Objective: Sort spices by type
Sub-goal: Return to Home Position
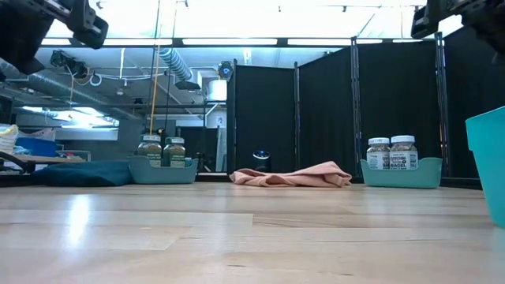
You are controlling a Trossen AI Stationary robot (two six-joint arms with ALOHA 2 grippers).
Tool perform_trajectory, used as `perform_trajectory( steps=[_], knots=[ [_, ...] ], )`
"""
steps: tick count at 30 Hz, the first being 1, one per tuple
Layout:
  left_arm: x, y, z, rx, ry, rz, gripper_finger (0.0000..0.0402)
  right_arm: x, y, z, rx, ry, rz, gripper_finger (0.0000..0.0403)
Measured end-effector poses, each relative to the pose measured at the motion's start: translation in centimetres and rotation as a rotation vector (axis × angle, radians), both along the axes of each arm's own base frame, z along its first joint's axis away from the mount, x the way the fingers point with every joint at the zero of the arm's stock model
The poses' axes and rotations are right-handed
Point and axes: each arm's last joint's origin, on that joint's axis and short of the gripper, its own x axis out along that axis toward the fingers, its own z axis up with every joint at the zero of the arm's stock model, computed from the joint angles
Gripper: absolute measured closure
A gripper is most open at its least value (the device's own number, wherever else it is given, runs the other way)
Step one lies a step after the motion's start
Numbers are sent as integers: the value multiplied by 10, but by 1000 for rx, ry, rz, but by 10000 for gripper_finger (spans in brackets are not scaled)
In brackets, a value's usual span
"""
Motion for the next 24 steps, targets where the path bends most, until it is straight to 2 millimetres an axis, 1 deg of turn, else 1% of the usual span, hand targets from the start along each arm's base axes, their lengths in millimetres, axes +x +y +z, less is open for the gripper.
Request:
perform_trajectory(
  steps=[6, 8, 11, 14, 17, 19, 21, 22, 24],
  knots=[
    [-4, -2, 3, 63, -51, 10, 55, -14, 0, 2, -30, -28, 4, 128],
    [-3, 0, 2, 56, -46, 28, 55, -16, 1, -4, -33, -30, -3, 128],
    [3, 4, -3, 64, -34, 108, 55, -16, 0, -20, -23, -16, -9, 128],
    [11, 10, -12, 78, 14, 199, 55, -14, -1, -40, -5, -2, -9, 128],
    [16, 14, -20, 85, 75, 237, 55, -10, -3, -45, 29, 53, -35, 128],
    [16, 14, -20, 114, 60, 267, 55, -9, -3, -47, 32, 74, -50, 128],
    [17, 16, -21, 119, 45, 334, 55, -9, -4, -49, 19, 85, -62, 128],
    [19, 18, -23, 88, 62, 388, 55, -8, -4, -50, 5, 82, -67, 128],
    [22, 24, -31, -2, 148, 482, 55, -8, -4, -51, -8, 86, -72, 128]
  ],
)
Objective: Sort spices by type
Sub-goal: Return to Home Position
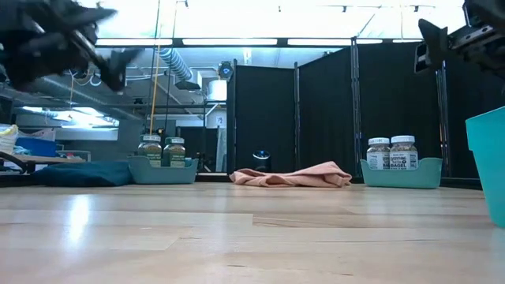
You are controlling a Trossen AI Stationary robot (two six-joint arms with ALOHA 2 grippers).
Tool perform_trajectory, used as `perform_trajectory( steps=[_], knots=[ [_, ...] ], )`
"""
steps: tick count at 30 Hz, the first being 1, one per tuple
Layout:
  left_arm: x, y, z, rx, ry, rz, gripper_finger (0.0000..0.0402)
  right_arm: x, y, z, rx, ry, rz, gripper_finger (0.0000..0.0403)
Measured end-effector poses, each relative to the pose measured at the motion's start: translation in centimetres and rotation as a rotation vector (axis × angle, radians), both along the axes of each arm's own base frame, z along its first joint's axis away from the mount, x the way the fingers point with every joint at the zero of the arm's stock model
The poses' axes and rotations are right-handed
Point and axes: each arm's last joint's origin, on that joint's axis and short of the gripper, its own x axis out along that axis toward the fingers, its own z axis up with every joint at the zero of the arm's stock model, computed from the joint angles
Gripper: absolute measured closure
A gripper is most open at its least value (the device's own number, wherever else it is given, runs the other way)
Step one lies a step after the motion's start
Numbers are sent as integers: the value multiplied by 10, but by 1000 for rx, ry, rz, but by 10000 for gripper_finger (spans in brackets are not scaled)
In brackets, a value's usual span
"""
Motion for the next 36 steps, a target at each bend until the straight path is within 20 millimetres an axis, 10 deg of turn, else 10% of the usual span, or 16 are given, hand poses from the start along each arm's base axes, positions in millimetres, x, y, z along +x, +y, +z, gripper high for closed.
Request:
perform_trajectory(
  steps=[12, 30, 36],
  knots=[
    [-53, -41, 42, 220, -341, -485, 55, 0, 1, 0, 24, 20, 38, 128],
    [-15, 18, -3, -258, -95, 571, 55, -1, 2, -1, 0, 22, 81, 128],
    [-14, 13, 1, -103, -65, 488, 55, -1, 2, 0, 16, 24, 90, 128]
  ],
)
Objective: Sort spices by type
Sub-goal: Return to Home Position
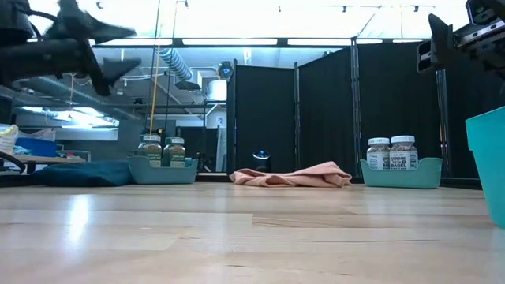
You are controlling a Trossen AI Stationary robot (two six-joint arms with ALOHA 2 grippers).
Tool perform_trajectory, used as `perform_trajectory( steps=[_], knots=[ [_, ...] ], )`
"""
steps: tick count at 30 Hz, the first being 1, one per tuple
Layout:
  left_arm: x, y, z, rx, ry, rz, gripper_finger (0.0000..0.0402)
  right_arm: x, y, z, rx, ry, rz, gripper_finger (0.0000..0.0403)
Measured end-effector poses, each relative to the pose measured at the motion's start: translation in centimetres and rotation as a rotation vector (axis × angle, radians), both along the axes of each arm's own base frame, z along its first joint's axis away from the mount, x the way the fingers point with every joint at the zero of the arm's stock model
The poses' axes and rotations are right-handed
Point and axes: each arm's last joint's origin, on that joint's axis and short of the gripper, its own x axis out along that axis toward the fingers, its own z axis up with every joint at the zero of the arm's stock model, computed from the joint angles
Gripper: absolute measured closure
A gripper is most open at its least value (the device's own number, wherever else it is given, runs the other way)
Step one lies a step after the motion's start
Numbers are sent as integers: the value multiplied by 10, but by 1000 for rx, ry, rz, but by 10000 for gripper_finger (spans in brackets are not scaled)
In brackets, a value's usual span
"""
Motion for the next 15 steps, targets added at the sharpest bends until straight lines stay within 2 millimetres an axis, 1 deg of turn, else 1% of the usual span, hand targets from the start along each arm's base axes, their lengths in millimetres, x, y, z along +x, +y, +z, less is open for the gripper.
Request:
perform_trajectory(
  steps=[2, 3, 5, 7, 9, 13, 15],
  knots=[
    [0, -4, 1, 82, 23, -77, 55, 0, 0, 1, -8, -11, 8, 128],
    [-1, -5, 1, 94, 30, -74, 55, -1, 1, 1, -10, -14, 11, 128],
    [-1, -3, -5, 61, 47, -5, 55, -1, 1, 2, -9, -17, 16, 128],
    [-2, 1, -14, -24, 110, 98, 55, -1, 1, 3, -12, -27, 16, 128],
    [-2, 3, -20, -58, 164, 177, 55, -1, 1, 3, -9, -27, 17, 128],
    [0, 3, -27, -45, 254, 198, 55, -2, 1, 4, -1, -29, 21, 128],
    [0, 4, -36, -104, 336, 258, 55, -2, 1, 4, -3, -30, 22, 128]
  ],
)
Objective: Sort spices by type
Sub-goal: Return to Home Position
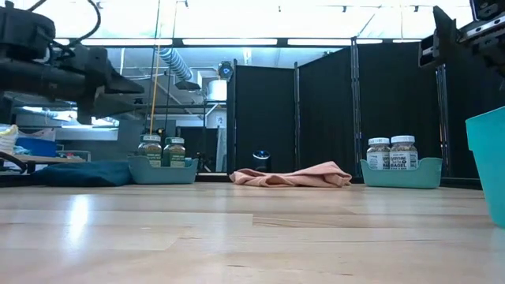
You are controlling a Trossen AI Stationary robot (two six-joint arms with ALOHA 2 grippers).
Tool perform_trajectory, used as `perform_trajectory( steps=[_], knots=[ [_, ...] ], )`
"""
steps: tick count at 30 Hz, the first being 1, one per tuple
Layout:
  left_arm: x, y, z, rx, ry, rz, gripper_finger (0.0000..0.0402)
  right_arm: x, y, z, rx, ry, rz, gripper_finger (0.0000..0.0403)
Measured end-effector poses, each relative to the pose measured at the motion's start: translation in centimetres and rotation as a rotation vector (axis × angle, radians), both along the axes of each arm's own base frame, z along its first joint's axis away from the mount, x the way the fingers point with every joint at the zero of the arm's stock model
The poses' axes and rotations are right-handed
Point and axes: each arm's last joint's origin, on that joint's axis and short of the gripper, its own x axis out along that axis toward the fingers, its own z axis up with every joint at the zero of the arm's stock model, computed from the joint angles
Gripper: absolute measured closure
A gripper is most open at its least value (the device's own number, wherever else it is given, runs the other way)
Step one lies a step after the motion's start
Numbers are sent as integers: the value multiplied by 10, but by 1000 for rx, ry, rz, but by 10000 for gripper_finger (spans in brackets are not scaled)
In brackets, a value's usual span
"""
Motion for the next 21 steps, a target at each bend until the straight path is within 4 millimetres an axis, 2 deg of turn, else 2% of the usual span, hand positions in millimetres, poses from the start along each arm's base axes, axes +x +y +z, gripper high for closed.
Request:
perform_trajectory(
  steps=[2, 6, 12, 21],
  knots=[
    [0, 0, 0, 14, 9, 39, 55, 0, 0, 0, -6, -2, -1, 128],
    [2, -2, 1, 36, 22, 9, 55, 0, 0, 0, -59, -26, -8, 128],
    [9, -15, 1, 18, -4, -276, 55, 2, 0, -6, -115, -5, -17, 128],
    [15, -32, 3, 5, -38, -391, 55, 2, 0, -7, -116, 5, -16, 128]
  ],
)
